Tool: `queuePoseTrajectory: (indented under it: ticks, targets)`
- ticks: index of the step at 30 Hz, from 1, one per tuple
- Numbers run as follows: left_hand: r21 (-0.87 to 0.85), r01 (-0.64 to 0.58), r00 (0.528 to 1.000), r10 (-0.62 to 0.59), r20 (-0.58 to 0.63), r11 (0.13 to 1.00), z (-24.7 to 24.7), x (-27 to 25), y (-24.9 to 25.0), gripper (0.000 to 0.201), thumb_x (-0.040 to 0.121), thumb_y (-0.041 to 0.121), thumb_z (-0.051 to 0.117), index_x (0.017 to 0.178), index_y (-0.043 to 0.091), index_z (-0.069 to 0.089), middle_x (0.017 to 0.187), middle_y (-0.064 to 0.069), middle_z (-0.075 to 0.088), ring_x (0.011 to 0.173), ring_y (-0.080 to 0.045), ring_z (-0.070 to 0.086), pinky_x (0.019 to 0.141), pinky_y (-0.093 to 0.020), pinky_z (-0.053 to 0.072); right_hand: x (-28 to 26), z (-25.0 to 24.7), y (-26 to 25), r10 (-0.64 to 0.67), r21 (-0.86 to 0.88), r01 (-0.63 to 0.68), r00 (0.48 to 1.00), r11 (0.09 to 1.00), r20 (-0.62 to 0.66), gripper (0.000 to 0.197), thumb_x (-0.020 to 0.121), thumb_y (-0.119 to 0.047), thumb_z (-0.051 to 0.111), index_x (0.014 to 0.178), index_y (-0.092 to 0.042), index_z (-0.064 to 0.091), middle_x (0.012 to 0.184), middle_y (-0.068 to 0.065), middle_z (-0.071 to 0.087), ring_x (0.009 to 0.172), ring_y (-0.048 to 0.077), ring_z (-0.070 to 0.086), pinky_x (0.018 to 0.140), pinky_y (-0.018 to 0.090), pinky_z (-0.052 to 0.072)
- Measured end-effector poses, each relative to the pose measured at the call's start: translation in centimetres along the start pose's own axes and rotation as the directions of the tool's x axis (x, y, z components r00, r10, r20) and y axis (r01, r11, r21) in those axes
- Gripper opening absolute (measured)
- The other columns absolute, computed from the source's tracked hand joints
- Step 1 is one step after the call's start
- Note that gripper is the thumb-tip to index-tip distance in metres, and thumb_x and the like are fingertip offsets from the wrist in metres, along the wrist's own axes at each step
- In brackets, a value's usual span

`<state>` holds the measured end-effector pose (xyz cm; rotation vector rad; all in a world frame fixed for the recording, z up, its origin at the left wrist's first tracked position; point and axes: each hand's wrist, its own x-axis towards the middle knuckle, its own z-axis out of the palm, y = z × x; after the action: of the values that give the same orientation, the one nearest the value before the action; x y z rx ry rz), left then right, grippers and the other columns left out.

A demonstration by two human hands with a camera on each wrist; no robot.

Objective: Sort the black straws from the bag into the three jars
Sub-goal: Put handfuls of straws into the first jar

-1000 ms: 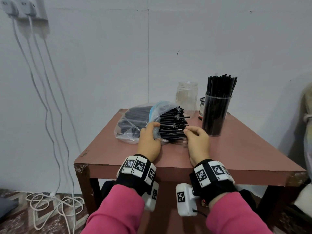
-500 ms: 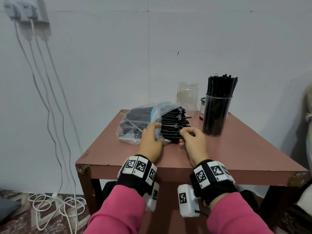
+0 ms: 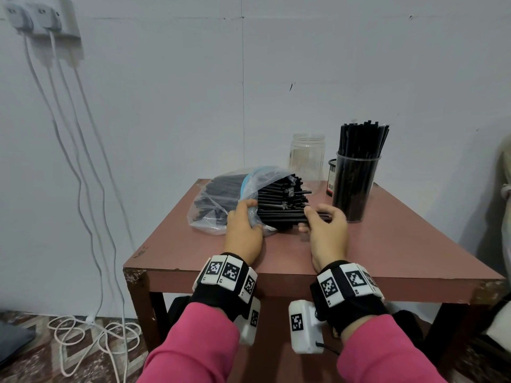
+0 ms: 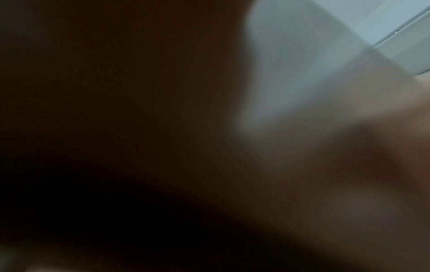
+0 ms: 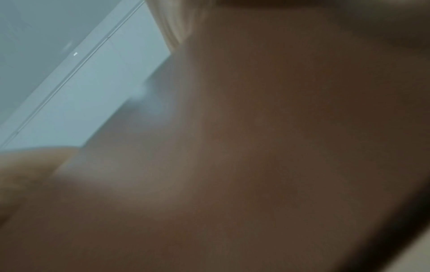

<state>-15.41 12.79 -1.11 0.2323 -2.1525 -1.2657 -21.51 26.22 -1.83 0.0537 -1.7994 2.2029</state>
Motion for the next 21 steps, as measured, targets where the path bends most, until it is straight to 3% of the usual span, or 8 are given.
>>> queuePoseTrajectory:
  ticks: [3,6,9,11,14,16,18,21]
  targets:
    - [-0.029,-0.017,1.0,0.017,0.0,0.999,0.0,0.1,-0.3,0.049,0.086,-0.003,0.056,0.13,0.019,0.049,0.128,-0.008,0.046,0.112,-0.016,0.047,0.102,-0.023,0.033,0.3,-0.1,-0.3,0.081,0.17,-0.079,0.997,0.982,-0.005,0.041,0.079,-0.045,0.075,0.105,-0.026,0.05,0.104,0.008,0.065,0.061,0.015,0.07,0.068,0.044,0.059]
    - [-0.077,-0.036,0.999,0.038,0.026,0.996,0.1,0.3,-0.5,0.051,0.085,0.004,0.062,0.13,0.023,0.049,0.126,-0.005,0.052,0.114,-0.019,0.053,0.106,-0.038,0.04,0.3,-0.2,-0.3,0.129,0.233,-0.146,0.988,0.962,0.084,0.066,0.078,-0.043,0.076,0.126,-0.007,0.049,0.115,0.012,0.064,0.064,0.012,0.07,0.065,0.033,0.057]
    - [-0.085,-0.052,0.995,0.059,0.077,0.995,0.2,0.3,-0.5,0.055,0.085,0.009,0.065,0.135,0.024,0.047,0.128,-0.004,0.054,0.116,-0.019,0.054,0.106,-0.042,0.041,0.5,-0.2,-0.1,0.101,0.184,-0.131,0.982,0.974,0.162,0.049,0.076,-0.038,0.077,0.111,-0.007,0.061,0.105,0.01,0.07,0.062,0.007,0.065,0.062,0.027,0.052]
    - [-0.094,-0.06,0.994,0.067,0.08,0.994,0.2,0.2,-0.3,0.058,0.086,0.009,0.064,0.138,0.024,0.045,0.13,-0.003,0.053,0.118,-0.019,0.053,0.107,-0.042,0.04,0.4,-0.1,-0.1,0.082,0.136,-0.105,0.982,0.985,0.167,0.045,0.07,-0.043,0.081,0.098,-0.012,0.064,0.099,0.007,0.07,0.065,0.008,0.063,0.064,0.026,0.05]
    - [-0.11,-0.059,0.996,0.066,0.06,0.992,0.2,0.1,-0.2,0.059,0.086,0.008,0.063,0.14,0.024,0.043,0.132,-0.002,0.052,0.118,-0.018,0.053,0.108,-0.041,0.039,0.4,0.3,0.5,0.068,0.065,-0.079,0.986,0.995,0.151,0.076,0.046,-0.066,0.084,0.1,-0.015,0.068,0.1,0.004,0.072,0.089,0.018,0.069,0.083,0.037,0.054]
    - [-0.109,-0.06,0.995,0.069,0.074,0.992,0.1,0.1,-0.2,0.058,0.087,0.008,0.063,0.139,0.024,0.044,0.129,-0.002,0.053,0.114,-0.017,0.055,0.106,-0.04,0.041,0.5,0.5,0.6,0.051,0.027,-0.058,0.977,0.998,0.209,0.066,0.054,-0.064,0.081,0.098,-0.015,0.069,0.092,0.0,0.074,0.085,0.017,0.069,0.077,0.037,0.054]
    - [-0.111,-0.063,0.992,0.074,0.099,0.992,0.1,-0.1,-0.1,0.056,0.086,0.008,0.063,0.136,0.027,0.046,0.122,-0.003,0.057,0.101,-0.016,0.058,0.099,-0.039,0.046,0.5,0.5,0.5,0.049,-0.032,-0.043,0.973,0.999,0.225,0.048,0.072,-0.057,0.074,0.092,-0.014,0.065,0.079,-0.002,0.068,0.063,0.013,0.06,0.06,0.031,0.047]
    - [-0.122,-0.072,0.99,0.087,0.114,0.99,0.1,-0.3,0.1,0.055,0.086,0.007,0.063,0.133,0.03,0.048,0.11,-0.007,0.058,0.083,-0.013,0.053,0.09,-0.035,0.05,0.8,0.6,0.8,0.057,-0.064,-0.049,0.989,0.997,0.135,0.034,0.084,-0.049,0.067,0.078,-0.018,0.054,0.064,-0.005,0.058,0.047,0.011,0.049,0.06,0.037,0.042]
